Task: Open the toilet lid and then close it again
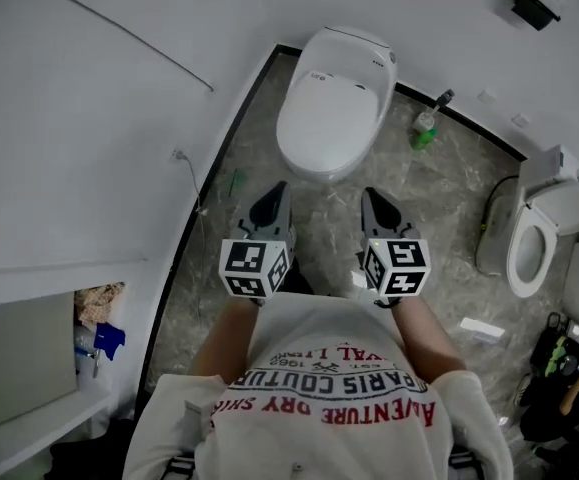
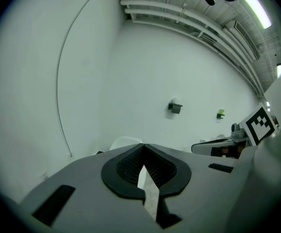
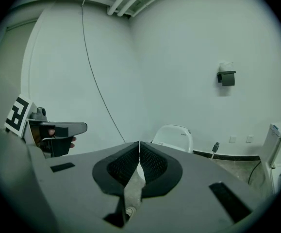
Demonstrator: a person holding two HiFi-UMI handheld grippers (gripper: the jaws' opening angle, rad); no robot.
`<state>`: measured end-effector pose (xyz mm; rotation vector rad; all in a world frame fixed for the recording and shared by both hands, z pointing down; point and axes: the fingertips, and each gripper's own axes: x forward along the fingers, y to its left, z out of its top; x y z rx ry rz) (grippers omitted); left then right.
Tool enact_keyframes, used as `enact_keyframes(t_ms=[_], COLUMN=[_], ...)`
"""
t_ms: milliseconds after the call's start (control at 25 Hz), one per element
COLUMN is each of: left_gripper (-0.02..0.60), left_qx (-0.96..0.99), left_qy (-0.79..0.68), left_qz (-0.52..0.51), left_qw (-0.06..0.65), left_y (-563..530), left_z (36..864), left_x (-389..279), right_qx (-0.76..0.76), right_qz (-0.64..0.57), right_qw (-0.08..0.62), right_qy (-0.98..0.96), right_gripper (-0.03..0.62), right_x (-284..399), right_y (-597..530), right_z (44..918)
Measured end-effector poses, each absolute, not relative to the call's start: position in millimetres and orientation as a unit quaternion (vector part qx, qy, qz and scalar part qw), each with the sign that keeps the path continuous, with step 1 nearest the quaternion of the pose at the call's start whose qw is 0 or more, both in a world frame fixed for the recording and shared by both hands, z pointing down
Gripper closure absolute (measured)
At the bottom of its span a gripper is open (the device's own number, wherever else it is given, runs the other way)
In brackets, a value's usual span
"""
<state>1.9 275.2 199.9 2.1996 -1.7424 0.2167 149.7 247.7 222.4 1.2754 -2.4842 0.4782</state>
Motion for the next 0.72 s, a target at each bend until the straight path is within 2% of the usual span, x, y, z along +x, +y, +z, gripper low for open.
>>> enact_keyframes(t_ms=[360, 720], left_gripper=[0.574, 0.574], left_qx=[0.819, 0.838], left_qy=[-0.54, -0.495], left_qz=[0.09, 0.129], left_qw=[0.174, 0.192], left_y=[151.8, 77.4], left_z=[223.6, 278.7], left_x=[-84.2, -113.1], right_qx=[0.494, 0.513], right_qz=[0.197, 0.223], right_qw=[0.142, 0.126], right_qy=[-0.835, -0.82], right_gripper=[0.579, 0.579], right_x=[65.0, 26.1], right_y=[145.8, 75.4], right_z=[241.9, 275.2])
